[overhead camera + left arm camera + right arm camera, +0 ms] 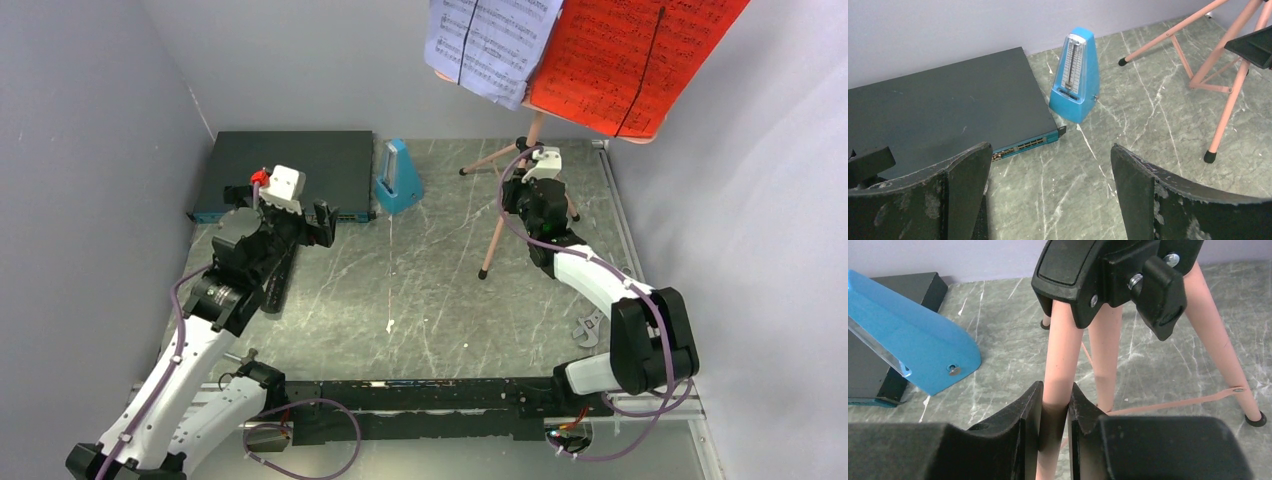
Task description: Pack up the instrument practice props
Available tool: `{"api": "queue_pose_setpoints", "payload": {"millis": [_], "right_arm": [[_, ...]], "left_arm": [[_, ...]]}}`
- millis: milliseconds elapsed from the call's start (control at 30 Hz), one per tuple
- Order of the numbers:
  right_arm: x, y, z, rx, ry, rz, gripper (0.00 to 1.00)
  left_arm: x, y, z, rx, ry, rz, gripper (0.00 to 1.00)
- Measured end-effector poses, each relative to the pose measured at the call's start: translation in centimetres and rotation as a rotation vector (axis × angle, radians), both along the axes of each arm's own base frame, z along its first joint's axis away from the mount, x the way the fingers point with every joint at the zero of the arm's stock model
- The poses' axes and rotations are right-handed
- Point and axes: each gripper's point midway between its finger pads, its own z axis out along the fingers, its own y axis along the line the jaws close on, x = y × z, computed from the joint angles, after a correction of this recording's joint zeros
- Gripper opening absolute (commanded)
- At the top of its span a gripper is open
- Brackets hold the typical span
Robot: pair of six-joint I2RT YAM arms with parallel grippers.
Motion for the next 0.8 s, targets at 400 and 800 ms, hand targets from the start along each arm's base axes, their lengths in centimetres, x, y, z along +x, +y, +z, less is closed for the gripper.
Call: {"api": "queue_pose_setpoints", "payload": {"millis": [400,800], "right_arm": [[-1.3,0.8,-3.1,-0.008,0.147,0.056,0.62],[-6.8,0.2,4.0,0.007,-0.03,0.131,0.81]], "left_arm": [[1.7,-2.2,-2.3,0.044,0.101,-0.086,0.94],[5.2,-6.6,0.9,-0.033,0.148,-0.213,0.94]]}}
